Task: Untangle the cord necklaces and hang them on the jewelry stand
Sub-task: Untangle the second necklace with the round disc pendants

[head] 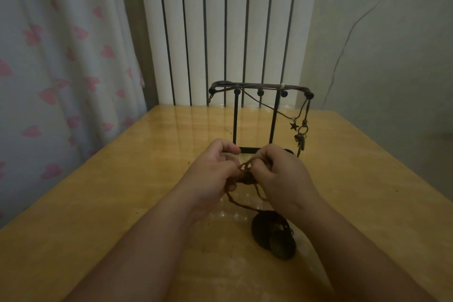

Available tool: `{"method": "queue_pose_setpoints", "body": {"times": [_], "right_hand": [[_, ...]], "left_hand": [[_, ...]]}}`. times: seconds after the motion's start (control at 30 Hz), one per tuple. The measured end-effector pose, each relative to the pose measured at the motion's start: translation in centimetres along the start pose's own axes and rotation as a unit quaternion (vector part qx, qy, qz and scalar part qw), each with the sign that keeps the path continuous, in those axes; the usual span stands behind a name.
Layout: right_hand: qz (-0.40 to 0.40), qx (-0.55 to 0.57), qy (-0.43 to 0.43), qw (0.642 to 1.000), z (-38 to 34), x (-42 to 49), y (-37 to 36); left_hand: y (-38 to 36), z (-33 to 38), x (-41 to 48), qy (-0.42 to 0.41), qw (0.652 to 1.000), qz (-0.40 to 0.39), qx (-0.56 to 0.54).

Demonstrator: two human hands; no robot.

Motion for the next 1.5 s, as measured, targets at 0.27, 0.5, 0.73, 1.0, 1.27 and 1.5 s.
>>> {"method": "queue_pose_setpoints", "body": {"times": [0.27, 0.5, 0.73, 1.0, 1.27, 1.5], "right_hand": [[-0.02, 0.047, -0.017, 0.999, 0.6, 0.3, 0.5], [-0.031, 0.106, -0.033, 0.993, 0.8, 0.3, 0.2], [-0.039, 0.229, -0.081, 0.969, 1.4, 0.4, 0.6], [-0.06, 0.217, -0.078, 0.971, 1.4, 0.3, -0.1], [-0.067, 0.246, -0.087, 0.963, 1.1, 0.2, -0.1], [-0.055, 0.151, -0.055, 0.985, 0.8, 0.1, -0.2]], "left_hand": [[-0.3, 0.4, -0.4, 0.012, 1.0, 0.02, 0.002], [0.1, 0.5, -0.3, -0.045, 0.997, 0.035, 0.057], [0.4, 0.9, -0.4, -0.054, 0.996, 0.069, -0.014], [0.5, 0.8, -0.4, -0.06, 0.996, 0.058, -0.036], [0.7, 0.8, -0.3, -0.072, 0.995, 0.072, -0.008], [0.5, 1.1, -0.4, -0.076, 0.993, 0.085, 0.007]]}}
Point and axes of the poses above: each hand's wrist, its own x-axis towards the middle knuckle, its own y-axis out of the back of the hand, z = x × y, the point moved 5 cm from there along x, towards the middle knuckle, and after that the axes turned 13 degrees about -x, right-handed, at the moved point
